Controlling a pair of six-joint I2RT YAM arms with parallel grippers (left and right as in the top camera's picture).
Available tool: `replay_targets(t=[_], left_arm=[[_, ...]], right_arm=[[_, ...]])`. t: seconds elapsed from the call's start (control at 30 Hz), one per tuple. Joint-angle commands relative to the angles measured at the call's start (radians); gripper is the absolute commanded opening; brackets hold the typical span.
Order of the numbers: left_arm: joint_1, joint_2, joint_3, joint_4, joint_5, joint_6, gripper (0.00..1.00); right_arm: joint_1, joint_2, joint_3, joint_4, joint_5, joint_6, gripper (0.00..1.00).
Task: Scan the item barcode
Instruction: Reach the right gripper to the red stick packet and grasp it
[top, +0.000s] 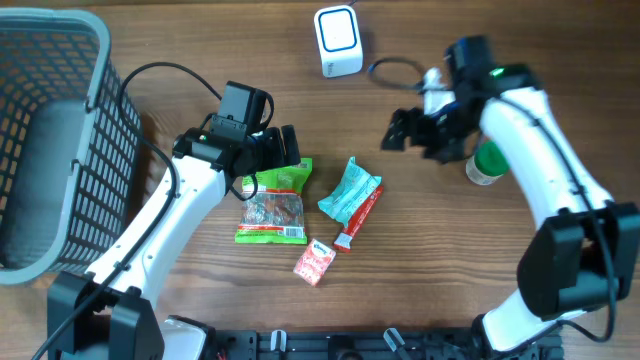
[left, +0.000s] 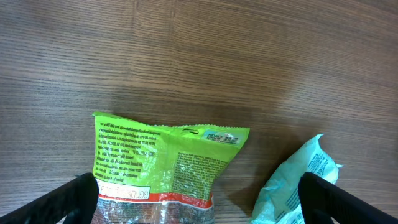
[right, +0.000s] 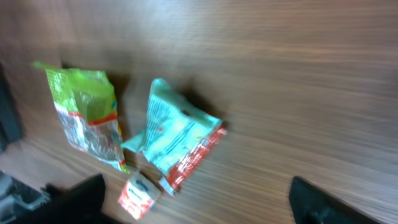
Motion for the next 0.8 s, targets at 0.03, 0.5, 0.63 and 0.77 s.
replay_targets(t=[0.03, 0.5, 0.63, 0.77], left_arm=[[0.002, -0.001, 0.006, 0.003, 0.005, 0.005, 1.0], [0.002, -0.001, 0.006, 0.003, 0.005, 0.005, 1.0], [0.002, -0.001, 0.006, 0.003, 0.005, 0.005, 1.0], [0.002, -0.001, 0.006, 0.003, 0.005, 0.005, 1.0]], right_arm=[[0.116, -0.005, -0.147, 0.135, 0.033, 0.156, 0.67], [0.238, -0.021, -0.29, 0.423, 0.138, 0.295, 0.36], [0.239, -0.064, -0.284, 0.372, 0.13, 0.303, 0.35], [0.24, -0.063, -0.299, 0.296, 0.076, 0.382, 0.24]])
